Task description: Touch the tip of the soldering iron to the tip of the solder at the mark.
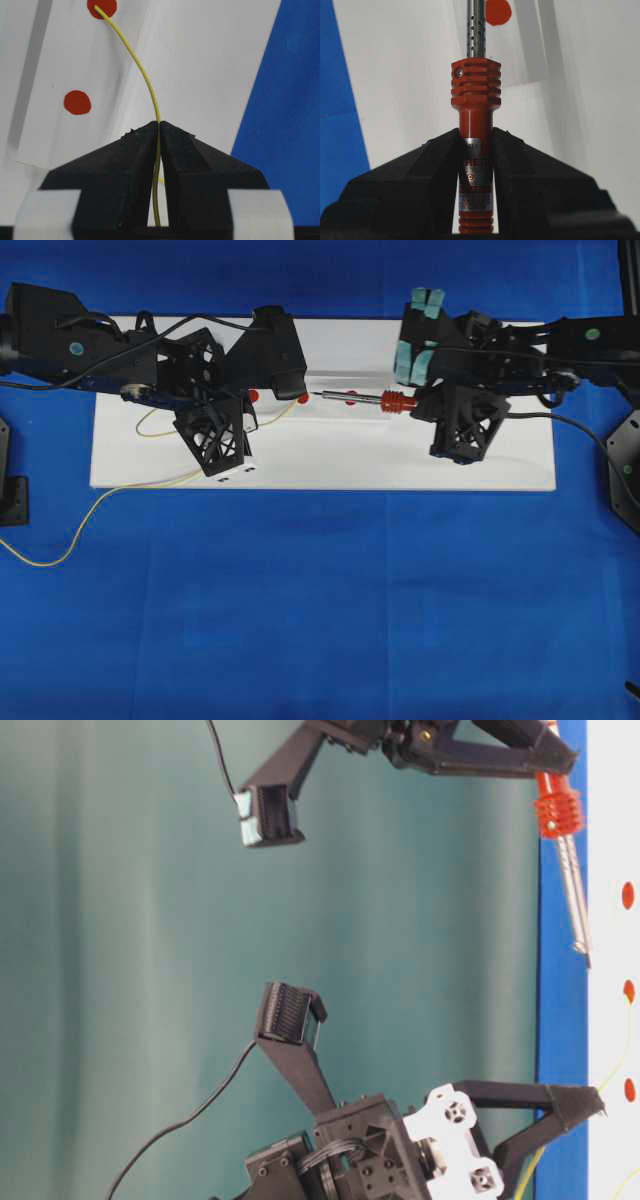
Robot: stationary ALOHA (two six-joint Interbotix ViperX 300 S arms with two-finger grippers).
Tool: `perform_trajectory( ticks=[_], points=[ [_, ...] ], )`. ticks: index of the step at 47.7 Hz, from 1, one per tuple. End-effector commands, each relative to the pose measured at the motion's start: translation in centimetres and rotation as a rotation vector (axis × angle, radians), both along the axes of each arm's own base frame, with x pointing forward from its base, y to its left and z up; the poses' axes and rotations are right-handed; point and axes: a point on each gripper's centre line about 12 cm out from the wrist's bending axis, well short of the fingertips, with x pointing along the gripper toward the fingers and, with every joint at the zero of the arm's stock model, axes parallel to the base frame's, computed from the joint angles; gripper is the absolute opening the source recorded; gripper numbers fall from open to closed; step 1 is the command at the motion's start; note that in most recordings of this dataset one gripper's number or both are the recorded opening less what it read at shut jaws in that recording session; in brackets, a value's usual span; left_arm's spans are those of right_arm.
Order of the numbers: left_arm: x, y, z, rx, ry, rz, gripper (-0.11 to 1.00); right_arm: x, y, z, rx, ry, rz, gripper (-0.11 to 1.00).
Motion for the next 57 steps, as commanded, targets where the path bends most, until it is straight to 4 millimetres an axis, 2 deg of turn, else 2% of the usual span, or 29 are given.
perform_trajectory(
  ticks=[1,20,57],
  points=[
    [0.3,-0.1,0.8,0.006,-0.029,-0.006,0.02,1.1,-0.3,1.0,-0.015,-0.031,0.006,0.06],
    [0.3,-0.1,0.8,0.006,-0.027,-0.008,0.02,2.4,-0.6,-0.3,-0.010,0.050,0.017,0.06],
    [0.5,-0.4,0.8,0.007,-0.029,-0.017,0.02,2.4,-0.7,-0.3,-0.010,0.049,0.015,0.06]
  ],
)
